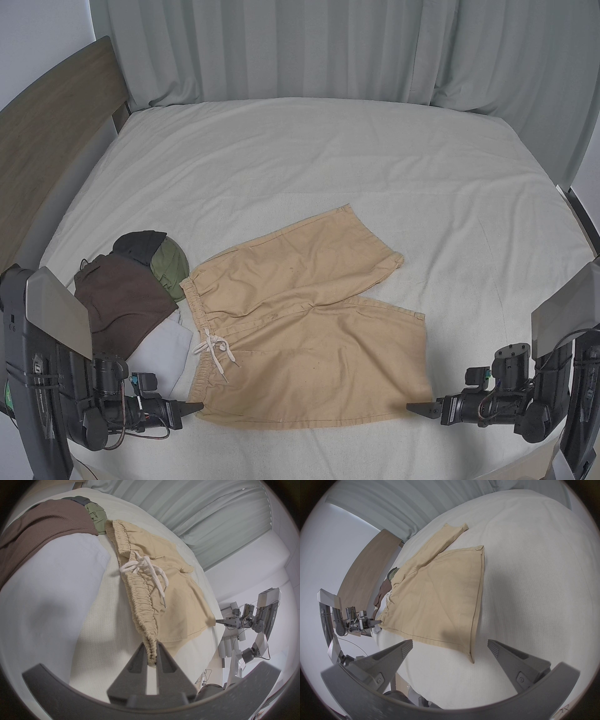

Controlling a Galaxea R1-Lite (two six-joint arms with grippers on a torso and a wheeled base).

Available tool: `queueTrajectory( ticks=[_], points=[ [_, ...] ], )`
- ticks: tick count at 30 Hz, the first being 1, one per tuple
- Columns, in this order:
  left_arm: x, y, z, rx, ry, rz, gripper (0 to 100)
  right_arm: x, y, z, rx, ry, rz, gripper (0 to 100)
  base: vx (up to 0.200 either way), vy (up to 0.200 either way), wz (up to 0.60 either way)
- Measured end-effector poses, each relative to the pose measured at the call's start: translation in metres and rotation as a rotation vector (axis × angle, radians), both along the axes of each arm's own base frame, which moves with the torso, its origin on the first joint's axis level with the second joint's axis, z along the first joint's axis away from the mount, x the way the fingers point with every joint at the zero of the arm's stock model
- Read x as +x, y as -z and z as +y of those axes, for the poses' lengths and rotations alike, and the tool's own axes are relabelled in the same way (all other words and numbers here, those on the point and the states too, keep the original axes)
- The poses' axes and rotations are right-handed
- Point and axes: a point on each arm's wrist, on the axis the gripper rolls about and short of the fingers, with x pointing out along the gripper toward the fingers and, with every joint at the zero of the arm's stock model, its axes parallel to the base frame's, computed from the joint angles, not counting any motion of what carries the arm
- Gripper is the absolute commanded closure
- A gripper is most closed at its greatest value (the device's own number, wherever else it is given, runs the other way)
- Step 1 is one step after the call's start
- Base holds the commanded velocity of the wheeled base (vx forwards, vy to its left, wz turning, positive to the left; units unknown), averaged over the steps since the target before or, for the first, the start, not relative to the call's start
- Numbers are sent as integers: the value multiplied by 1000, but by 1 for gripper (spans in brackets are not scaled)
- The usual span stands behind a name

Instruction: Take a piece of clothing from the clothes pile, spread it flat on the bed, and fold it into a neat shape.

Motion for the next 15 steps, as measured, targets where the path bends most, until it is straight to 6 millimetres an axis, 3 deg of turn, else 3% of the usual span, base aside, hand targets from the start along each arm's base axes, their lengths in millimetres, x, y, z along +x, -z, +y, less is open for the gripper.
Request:
queueTrajectory(
  ticks=[15],
  points=[
    [0, 0, -1, -3, 6, 1, 100, 0, 7, 7, -9, -29, 19, 0, 0, 0, 0]
  ],
)
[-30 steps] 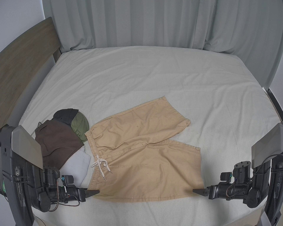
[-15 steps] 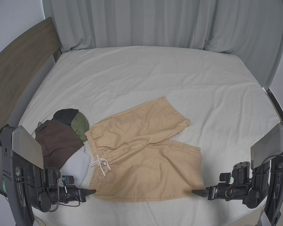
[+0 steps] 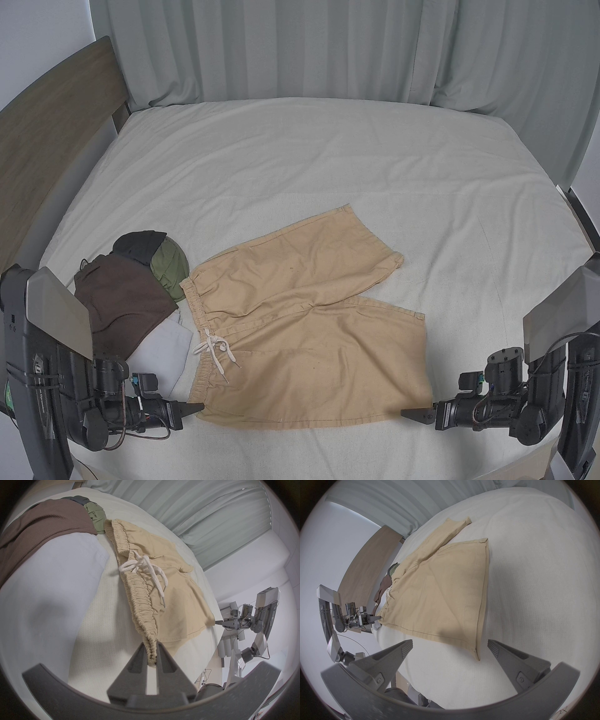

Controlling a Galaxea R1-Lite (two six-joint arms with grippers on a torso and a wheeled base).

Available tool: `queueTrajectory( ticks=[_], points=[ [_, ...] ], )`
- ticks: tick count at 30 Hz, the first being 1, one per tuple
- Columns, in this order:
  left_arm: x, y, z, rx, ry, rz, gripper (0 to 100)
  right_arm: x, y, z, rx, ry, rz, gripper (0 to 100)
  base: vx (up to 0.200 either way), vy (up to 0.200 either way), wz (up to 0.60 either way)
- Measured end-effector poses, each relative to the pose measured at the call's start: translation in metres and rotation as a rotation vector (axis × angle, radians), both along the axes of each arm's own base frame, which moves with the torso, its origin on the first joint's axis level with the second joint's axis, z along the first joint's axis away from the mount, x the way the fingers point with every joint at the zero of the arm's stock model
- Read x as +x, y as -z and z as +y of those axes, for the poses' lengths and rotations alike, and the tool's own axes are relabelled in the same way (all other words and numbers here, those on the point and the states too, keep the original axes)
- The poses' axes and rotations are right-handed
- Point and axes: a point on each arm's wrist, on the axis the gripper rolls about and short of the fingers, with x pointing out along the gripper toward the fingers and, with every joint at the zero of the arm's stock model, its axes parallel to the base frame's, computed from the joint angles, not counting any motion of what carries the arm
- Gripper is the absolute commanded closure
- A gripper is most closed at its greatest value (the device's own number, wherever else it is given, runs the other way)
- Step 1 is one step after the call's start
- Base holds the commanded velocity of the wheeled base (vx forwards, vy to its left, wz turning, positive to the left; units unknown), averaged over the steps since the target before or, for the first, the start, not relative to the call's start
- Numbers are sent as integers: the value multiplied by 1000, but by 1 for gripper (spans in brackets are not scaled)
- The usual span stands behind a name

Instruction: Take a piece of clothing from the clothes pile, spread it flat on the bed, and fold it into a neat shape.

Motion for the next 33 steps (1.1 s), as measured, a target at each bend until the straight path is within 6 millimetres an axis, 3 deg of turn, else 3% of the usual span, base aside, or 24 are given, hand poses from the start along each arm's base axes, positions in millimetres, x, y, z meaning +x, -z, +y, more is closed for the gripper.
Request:
queueTrajectory(
  ticks=[7, 8, 25, 33],
  points=[
    [0, 0, 0, -1, 0, 1, 100, 2, 4, 2, -3, -4, 4, 0, 0, 0, 0],
    [0, 0, 0, -1, 0, 1, 100, 3, 5, 2, -4, -4, 4, 100, 0, 0, 0],
    [-1, 0, 1, -13, 6, 4, 100, 3, 10, 1, -16, 0, 22, 100, 0, 0, 0],
    [-12, -2, 2, -44, 33, 52, 100, -2, 8, -4, -48, -19, 13, 100, 0, 0, 0]
  ],
)
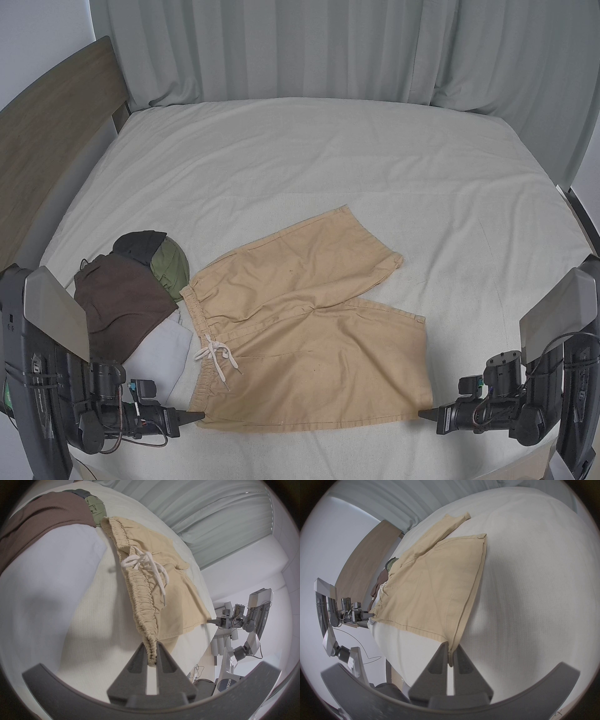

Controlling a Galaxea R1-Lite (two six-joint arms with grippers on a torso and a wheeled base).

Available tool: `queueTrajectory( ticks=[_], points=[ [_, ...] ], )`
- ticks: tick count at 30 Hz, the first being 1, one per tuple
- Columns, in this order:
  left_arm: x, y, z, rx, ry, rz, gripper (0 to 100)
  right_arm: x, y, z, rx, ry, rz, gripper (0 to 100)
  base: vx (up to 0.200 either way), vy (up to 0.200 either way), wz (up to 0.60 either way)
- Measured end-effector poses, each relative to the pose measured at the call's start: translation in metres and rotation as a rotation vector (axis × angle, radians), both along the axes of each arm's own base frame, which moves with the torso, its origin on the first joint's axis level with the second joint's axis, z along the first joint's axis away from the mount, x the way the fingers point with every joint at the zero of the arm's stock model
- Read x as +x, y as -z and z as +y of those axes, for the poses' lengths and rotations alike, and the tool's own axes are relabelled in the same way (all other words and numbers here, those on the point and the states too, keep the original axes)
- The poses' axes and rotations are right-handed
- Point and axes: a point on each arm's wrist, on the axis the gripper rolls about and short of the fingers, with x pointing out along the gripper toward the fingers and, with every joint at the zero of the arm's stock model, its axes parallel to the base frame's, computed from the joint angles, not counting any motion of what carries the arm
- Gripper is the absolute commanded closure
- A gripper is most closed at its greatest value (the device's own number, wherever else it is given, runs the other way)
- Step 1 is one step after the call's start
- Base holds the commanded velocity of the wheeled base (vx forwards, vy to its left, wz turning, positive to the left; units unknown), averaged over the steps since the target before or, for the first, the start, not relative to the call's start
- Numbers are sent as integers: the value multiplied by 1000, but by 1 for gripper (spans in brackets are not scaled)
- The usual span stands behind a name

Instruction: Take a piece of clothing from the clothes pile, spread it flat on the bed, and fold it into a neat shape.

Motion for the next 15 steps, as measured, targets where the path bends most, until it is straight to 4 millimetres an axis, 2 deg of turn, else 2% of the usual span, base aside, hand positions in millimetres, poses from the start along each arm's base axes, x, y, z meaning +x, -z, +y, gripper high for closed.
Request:
queueTrajectory(
  ticks=[9, 15],
  points=[
    [-4, 3, 4, 20, -6, 37, 100, 0, 0, -5, -15, 6, -4, 100, 0, 0, 0],
    [-7, 6, 7, 58, 36, 26, 100, -6, 0, -6, -41, -8, 55, 100, 0, 0, 0]
  ],
)
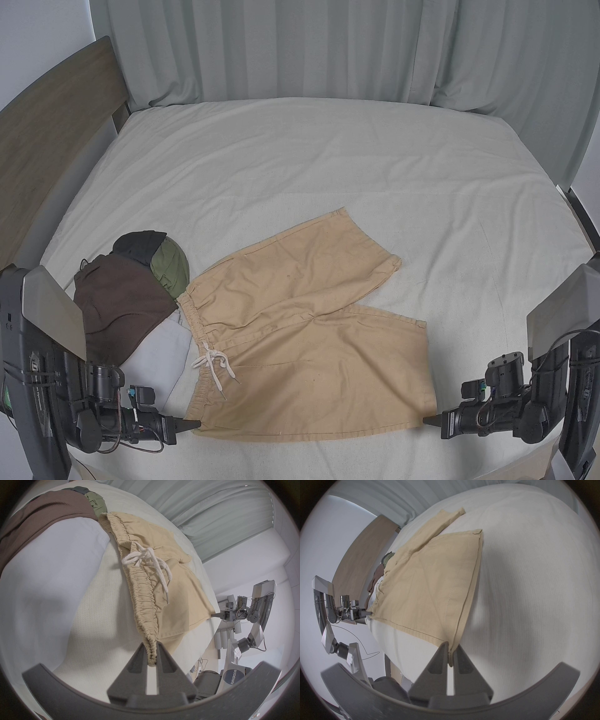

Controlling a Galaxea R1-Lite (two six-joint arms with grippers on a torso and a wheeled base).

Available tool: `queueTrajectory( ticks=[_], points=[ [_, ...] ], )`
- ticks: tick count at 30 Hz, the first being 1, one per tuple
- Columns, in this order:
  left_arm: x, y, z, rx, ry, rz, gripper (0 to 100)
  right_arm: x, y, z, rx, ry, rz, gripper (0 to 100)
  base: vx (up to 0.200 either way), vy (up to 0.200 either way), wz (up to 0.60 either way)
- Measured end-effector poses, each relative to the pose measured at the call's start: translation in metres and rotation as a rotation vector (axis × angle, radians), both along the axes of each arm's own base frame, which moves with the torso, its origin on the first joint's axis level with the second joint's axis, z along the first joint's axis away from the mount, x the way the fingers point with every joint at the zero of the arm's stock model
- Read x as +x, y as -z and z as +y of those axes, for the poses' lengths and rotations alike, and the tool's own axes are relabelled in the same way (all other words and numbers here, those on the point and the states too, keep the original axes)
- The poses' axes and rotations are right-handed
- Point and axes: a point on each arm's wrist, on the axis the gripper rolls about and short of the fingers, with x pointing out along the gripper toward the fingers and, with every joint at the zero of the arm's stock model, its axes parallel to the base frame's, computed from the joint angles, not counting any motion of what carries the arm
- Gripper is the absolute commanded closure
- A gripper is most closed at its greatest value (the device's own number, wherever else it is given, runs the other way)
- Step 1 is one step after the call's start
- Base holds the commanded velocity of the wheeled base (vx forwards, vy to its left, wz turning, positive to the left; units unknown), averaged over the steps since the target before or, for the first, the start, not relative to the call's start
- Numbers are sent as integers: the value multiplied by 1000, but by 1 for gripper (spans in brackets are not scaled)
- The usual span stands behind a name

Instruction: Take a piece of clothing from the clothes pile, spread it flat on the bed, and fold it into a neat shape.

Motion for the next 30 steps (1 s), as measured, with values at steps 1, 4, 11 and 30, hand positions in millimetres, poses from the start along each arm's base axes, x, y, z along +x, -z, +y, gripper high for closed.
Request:
queueTrajectory(
  ticks=[1, 4, 11, 30],
  points=[
    [0, 0, 0, 1, 1, 1, 100, -1, -1, 0, -5, -4, 11, 100, 0, 0, 0],
    [-1, 1, 2, 4, 3, 7, 100, -4, -4, -1, -10, -13, 26, 100, 0, 0, 0],
    [0, -1, 3, -3, 15, -21, 100, -2, -13, 0, 5, -16, -21, 100, 0, 0, 0],
    [13, -21, -1, -63, 22, -160, 100, 9, -36, 4, 111, -9, -200, 100, 0, 0, 0]
  ],
)
